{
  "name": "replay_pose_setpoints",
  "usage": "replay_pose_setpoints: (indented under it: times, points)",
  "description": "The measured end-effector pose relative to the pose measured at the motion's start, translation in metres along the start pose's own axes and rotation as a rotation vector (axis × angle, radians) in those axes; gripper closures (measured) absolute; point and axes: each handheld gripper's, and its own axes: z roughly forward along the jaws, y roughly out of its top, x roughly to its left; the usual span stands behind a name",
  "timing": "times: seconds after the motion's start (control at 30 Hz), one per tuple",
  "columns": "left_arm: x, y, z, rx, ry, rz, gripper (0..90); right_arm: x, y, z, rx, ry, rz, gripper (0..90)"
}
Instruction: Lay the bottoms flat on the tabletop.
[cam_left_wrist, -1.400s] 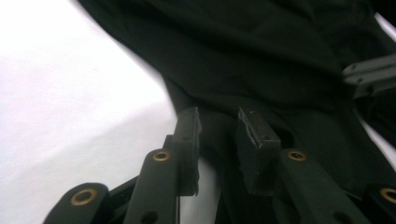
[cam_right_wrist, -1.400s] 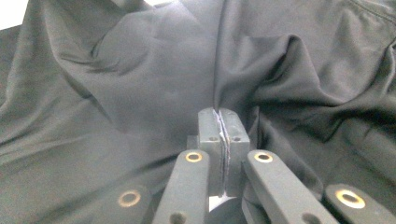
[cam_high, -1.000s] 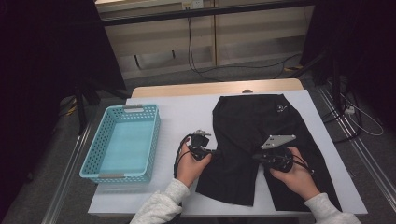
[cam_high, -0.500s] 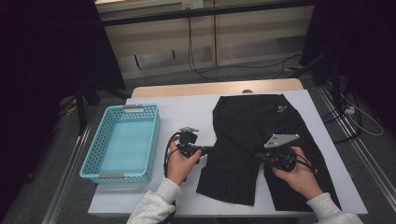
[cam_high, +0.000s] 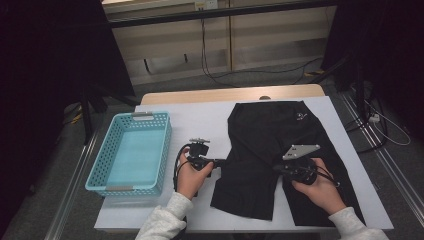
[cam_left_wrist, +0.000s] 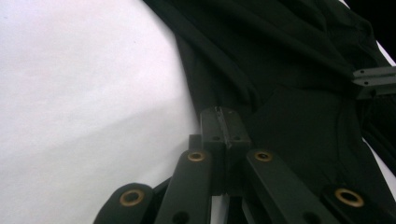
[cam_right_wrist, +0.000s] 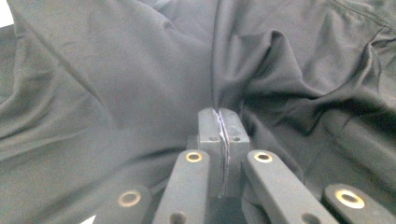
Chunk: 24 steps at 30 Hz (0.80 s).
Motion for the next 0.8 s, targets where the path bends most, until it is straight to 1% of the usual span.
replay_pose_setpoints:
  times: [0.1, 0.17, 0.2, 0.23, 0.27, 0.3, 0.33, 0.4, 0.43, 0.5, 0.53, 0.57, 0.6, 0.67, 0.7, 0.77, 0.8]
  points:
    - [-0.001, 0.001, 0.001, -0.006, 0.000, 0.007, 90.0, 0.001, 0.001, -0.001, -0.007, -0.001, -0.001, 90.0]
    - [0.000, 0.003, 0.002, -0.019, -0.001, 0.009, 88.7, 0.002, 0.001, -0.001, -0.009, -0.003, -0.007, 89.9]
    - [0.000, 0.004, 0.003, -0.033, 0.004, 0.010, 84.9, 0.002, 0.001, -0.001, -0.009, 0.002, -0.005, 89.8]
    - [0.001, 0.005, 0.004, -0.037, 0.001, 0.006, 79.2, 0.003, 0.001, 0.000, -0.008, 0.004, -0.008, 89.7]
    - [0.001, 0.007, 0.005, -0.041, -0.006, 0.004, 78.3, 0.003, 0.002, 0.000, -0.008, 0.002, -0.013, 89.6]
    - [0.001, 0.008, 0.006, -0.049, -0.002, 0.017, 75.9, 0.004, 0.002, 0.001, -0.010, 0.004, -0.012, 89.6]
    - [0.001, 0.008, 0.006, -0.049, -0.002, 0.017, 74.3, 0.004, 0.002, 0.001, -0.010, 0.005, -0.012, 89.6]
    - [-0.004, 0.012, 0.013, -0.045, -0.005, 0.047, 71.6, 0.004, 0.003, 0.002, -0.012, 0.004, -0.012, 89.6]
    - [-0.004, 0.012, 0.016, -0.040, 0.002, 0.056, 69.4, 0.003, 0.003, 0.002, -0.014, 0.005, -0.010, 89.5]
    - [-0.003, 0.012, 0.023, -0.041, 0.003, 0.055, 64.6, 0.004, 0.003, 0.002, -0.016, 0.004, -0.008, 89.4]
    - [-0.003, 0.012, 0.026, -0.029, -0.002, 0.051, 64.0, 0.004, 0.003, 0.002, -0.017, 0.006, -0.008, 89.3]
    - [-0.004, 0.012, 0.028, -0.030, -0.008, 0.046, 63.9, 0.004, 0.003, 0.002, -0.017, 0.005, -0.010, 89.2]
    - [-0.004, 0.013, 0.030, -0.027, -0.005, 0.056, 63.6, 0.004, 0.004, 0.002, -0.020, 0.007, -0.010, 89.2]
    - [-0.006, 0.015, 0.033, -0.037, -0.002, 0.057, 62.7, 0.005, 0.004, 0.002, -0.023, 0.006, -0.012, 89.2]
    - [-0.008, 0.016, 0.034, -0.030, -0.007, 0.063, 63.6, 0.005, 0.004, 0.002, -0.025, 0.008, -0.012, 89.2]
    - [-0.011, 0.017, 0.037, -0.020, -0.001, 0.068, 64.9, 0.005, 0.004, 0.002, -0.028, 0.008, -0.013, 89.0]
    - [-0.013, 0.017, 0.040, -0.011, -0.003, 0.070, 67.0, 0.005, 0.005, 0.002, -0.029, 0.008, -0.012, 89.0]
